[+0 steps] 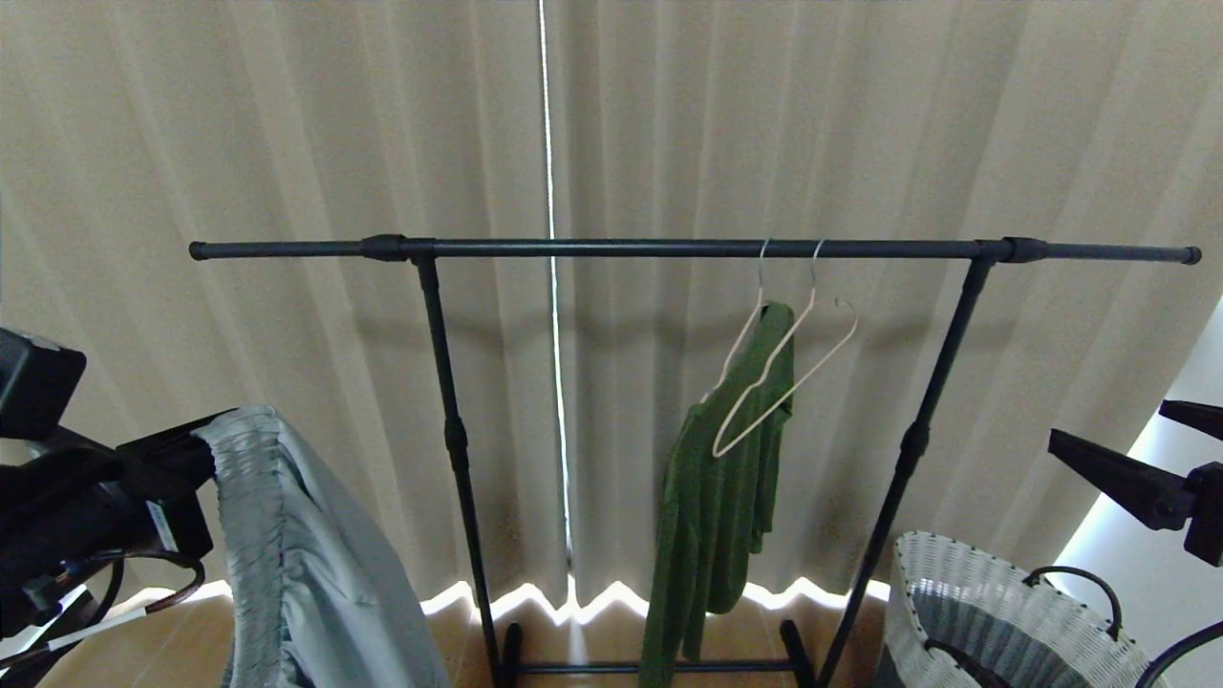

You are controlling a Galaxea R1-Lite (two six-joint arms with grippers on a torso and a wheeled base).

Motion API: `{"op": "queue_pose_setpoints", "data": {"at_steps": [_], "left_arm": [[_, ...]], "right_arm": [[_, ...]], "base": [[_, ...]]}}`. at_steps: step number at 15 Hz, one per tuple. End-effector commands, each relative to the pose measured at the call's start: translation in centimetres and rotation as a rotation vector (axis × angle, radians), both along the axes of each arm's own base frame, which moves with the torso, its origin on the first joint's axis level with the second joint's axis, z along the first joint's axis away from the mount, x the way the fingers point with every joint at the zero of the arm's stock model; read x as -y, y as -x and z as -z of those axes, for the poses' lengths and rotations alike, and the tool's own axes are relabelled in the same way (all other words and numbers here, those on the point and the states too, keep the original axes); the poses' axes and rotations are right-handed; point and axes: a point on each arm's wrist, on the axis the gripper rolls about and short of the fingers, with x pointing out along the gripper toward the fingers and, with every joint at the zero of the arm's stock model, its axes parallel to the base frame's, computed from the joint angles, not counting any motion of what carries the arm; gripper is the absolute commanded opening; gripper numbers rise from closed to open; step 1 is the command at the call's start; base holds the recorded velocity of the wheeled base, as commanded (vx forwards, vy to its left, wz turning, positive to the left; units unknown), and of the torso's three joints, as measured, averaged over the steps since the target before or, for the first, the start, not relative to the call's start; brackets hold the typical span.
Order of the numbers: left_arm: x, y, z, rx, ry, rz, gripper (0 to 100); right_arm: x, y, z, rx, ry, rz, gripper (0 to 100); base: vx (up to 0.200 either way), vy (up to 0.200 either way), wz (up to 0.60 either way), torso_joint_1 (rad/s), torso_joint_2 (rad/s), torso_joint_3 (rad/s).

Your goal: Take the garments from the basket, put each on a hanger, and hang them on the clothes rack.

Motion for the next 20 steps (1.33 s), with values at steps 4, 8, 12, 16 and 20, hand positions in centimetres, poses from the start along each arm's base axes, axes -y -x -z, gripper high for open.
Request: {"op": "queue_pose_setpoints", "data": {"at_steps": [4,8,12,16,20], "left_arm": [[0.0,0.1,0.1,-0.001,-0.001,0.003,0],[0.0,0.1,0.2,-0.002,-0.002,0.003,0],[0.1,0.3,0.5,-0.007,-0.011,0.007,0],[0.1,0.7,1.7,-0.034,-0.071,0.017,0],[0.0,0.9,1.9,-0.035,-0.085,0.019,0]], "right_arm": [[0.0,0.1,0.1,0.000,0.010,-0.003,100],[0.0,0.0,0.1,-0.004,0.010,-0.003,100],[-0.2,-0.2,0.3,-0.015,0.014,-0.018,100],[-2.3,-1.8,1.2,-0.088,0.037,-0.106,100],[-5.2,-5.4,2.5,-0.179,0.101,-0.113,100]], "base": [[0.200,0.000,0.00,-0.004,0.00,-0.002],[0.200,0.000,0.00,0.006,0.00,0.001],[0.100,0.000,0.00,0.002,0.00,0.000],[0.000,0.000,0.00,0.000,0.00,0.000],[0.000,0.000,0.00,0.000,0.00,0.000]]}}
